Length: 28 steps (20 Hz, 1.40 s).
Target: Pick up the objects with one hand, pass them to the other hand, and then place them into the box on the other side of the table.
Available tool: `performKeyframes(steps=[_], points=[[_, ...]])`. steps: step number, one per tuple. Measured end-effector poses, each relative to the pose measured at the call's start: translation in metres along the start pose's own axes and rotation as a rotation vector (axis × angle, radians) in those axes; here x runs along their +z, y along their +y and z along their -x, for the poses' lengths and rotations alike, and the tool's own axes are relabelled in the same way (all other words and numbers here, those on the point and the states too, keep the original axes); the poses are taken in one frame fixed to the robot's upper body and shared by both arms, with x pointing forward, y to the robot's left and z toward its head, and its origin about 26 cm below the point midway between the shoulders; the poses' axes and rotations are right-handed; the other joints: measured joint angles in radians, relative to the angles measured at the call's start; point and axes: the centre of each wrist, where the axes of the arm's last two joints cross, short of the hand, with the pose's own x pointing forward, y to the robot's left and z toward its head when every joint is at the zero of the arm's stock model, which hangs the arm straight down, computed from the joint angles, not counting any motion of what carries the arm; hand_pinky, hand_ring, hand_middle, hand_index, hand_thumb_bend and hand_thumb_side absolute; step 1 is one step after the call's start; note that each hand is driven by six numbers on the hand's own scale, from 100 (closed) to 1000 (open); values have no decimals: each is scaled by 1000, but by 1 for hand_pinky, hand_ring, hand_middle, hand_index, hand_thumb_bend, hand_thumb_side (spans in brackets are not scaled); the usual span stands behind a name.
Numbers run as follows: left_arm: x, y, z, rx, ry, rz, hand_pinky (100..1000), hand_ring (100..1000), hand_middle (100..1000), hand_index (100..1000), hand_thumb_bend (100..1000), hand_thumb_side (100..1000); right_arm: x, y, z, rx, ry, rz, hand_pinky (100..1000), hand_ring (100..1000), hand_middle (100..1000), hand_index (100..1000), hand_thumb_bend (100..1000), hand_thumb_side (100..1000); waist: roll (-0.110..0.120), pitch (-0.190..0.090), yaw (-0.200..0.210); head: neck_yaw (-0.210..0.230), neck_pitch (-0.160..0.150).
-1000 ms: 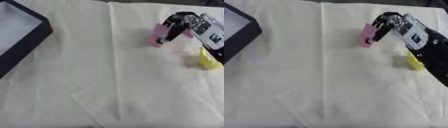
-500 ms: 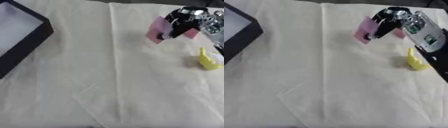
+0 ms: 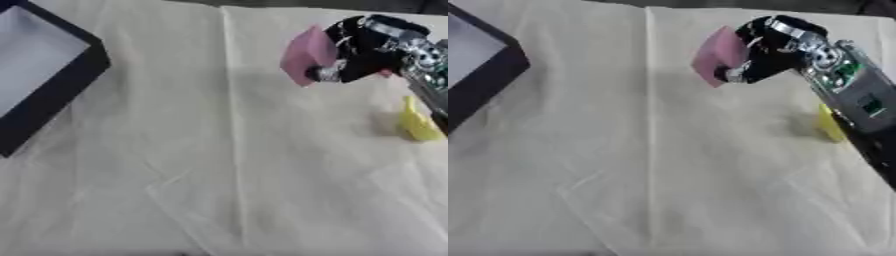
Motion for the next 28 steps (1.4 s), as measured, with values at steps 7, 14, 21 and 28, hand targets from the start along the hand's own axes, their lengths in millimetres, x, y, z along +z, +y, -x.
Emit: performKeyframes(steps=[7, 14, 21, 28], points=[[9, -26, -45, -124, -91, 177, 721, 765, 769, 854, 450, 686, -5, 34, 3, -92, -77, 15, 830, 610, 505, 613, 413, 100, 0, -8, -2, 16, 1], [24, -46, -78, -225, -135, 317, 714, 746, 753, 843, 452, 686, -15, 53, 0, -119, -171, 40, 828, 600, 503, 613, 406, 100, -6, -20, -3, 39, 2], [36, -61, -99, -292, -164, 421, 721, 746, 753, 836, 446, 672, -28, 70, -11, -134, -245, 52, 824, 595, 502, 613, 404, 100, -6, -28, -4, 46, 7], [39, -78, -128, -387, -255, 543, 742, 762, 767, 836, 445, 671, -38, 93, -13, -156, -257, 5, 824, 595, 502, 613, 405, 100, -3, -31, 2, 47, 10]])
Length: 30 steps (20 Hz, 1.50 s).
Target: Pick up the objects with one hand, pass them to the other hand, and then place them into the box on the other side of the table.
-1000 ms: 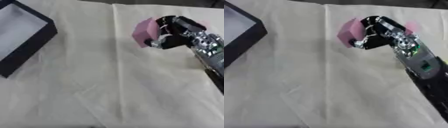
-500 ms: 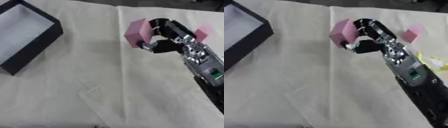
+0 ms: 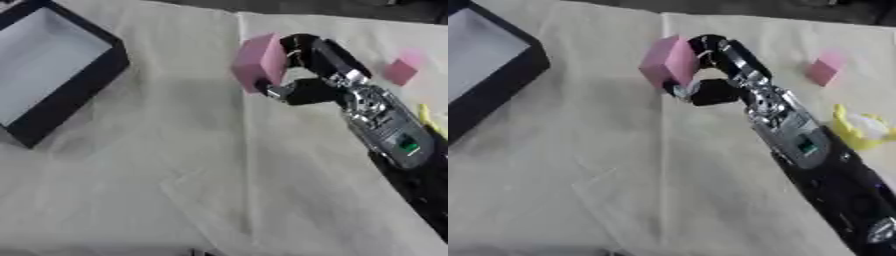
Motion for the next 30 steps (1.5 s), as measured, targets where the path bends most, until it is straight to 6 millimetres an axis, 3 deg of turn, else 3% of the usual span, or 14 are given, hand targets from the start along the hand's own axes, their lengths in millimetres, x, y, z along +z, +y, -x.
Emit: performKeyframes(steps=[9, 24, 30], points=[[-29, -13, -33, -129, -116, 172, 766, 781, 788, 837, 422, 643, -8, 21, 8, -18, -44, -25, 832, 593, 501, 612, 400, 100, 9, -11, 27, 2, 8], [-56, -46, -65, -212, -114, 291, 789, 798, 804, 838, 415, 625, -14, 40, 20, -12, -85, 0, 829, 590, 499, 611, 387, 100, 18, -17, 59, 4, 9], [-63, -56, -66, -233, -79, 308, 805, 810, 816, 841, 374, 511, -19, 47, 21, 11, -116, 15, 827, 590, 499, 611, 380, 100, 25, -18, 66, 1, 9]])
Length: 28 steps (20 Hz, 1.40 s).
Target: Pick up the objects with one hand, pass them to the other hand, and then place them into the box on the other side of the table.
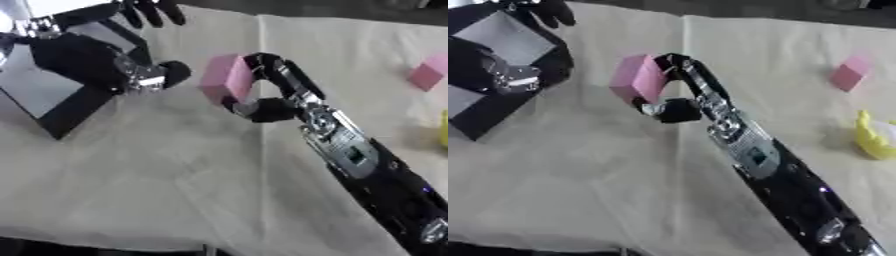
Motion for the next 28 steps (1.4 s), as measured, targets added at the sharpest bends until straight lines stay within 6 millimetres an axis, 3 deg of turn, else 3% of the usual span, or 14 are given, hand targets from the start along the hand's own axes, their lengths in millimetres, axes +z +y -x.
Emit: performKeyframes(steps=[5, 18, 28], points=[[-12, -5, 6, -40, 24, 14, 824, 824, 825, 847, 376, 410, -1, 4, 3, 10, -10, -7, 828, 592, 500, 611, 377, 100, 0, -5, 0, 0, 0], [-44, -24, 25, -168, 48, 50, 845, 839, 840, 854, 397, 283, -4, 6, -1, 25, -58, -40, 829, 597, 499, 611, 372, 100, 3, -5, -4, 15, 0], [-55, -33, 29, -234, 28, 58, 853, 845, 846, 882, 482, 320, -5, 9, -3, 26, -53, -37, 805, 577, 481, 594, 396, 100, 2, -5, -8, 19, 0]])
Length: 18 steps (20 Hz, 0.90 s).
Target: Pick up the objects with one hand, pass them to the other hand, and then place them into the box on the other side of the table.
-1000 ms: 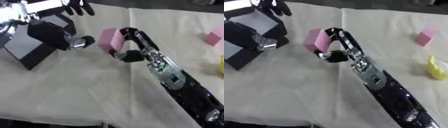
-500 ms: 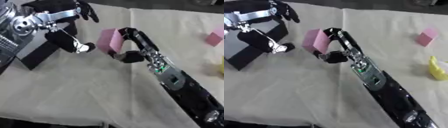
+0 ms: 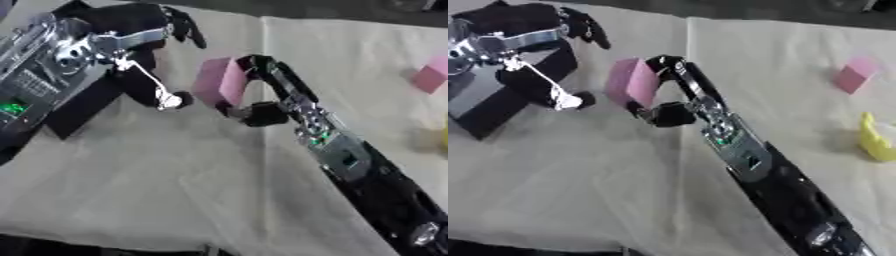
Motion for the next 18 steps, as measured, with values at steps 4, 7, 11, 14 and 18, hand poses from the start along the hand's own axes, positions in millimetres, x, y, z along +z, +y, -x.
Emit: performKeyframes(steps=[4, 7, 11, 14, 18], points=[[-3, -2, 1, -5, 5, -4, 853, 844, 846, 886, 508, 333, -2, 2, -2, -3, -7, -8, 805, 576, 481, 593, 396, 100, -3, 0, 0, 0, 0], [-7, -4, 2, -1, 6, -1, 853, 844, 846, 887, 516, 334, -3, 3, -3, -3, -13, -17, 804, 576, 481, 593, 395, 100, -3, 0, 0, 0, 0], [-11, -6, 4, 0, 12, 3, 853, 844, 847, 891, 517, 341, -3, 5, -4, -5, -21, -29, 804, 576, 480, 592, 393, 100, -3, 0, -1, 1, 0], [-14, -7, 6, 0, 20, 4, 853, 844, 846, 891, 515, 341, -4, 8, -8, -8, -38, -39, 803, 576, 479, 592, 392, 100, -3, 0, -2, 1, 0], [-17, -10, 8, 0, 28, 6, 854, 844, 846, 888, 516, 343, -5, 9, -11, -6, -59, -52, 802, 575, 479, 591, 391, 100, -2, 0, -6, -2, 0]])
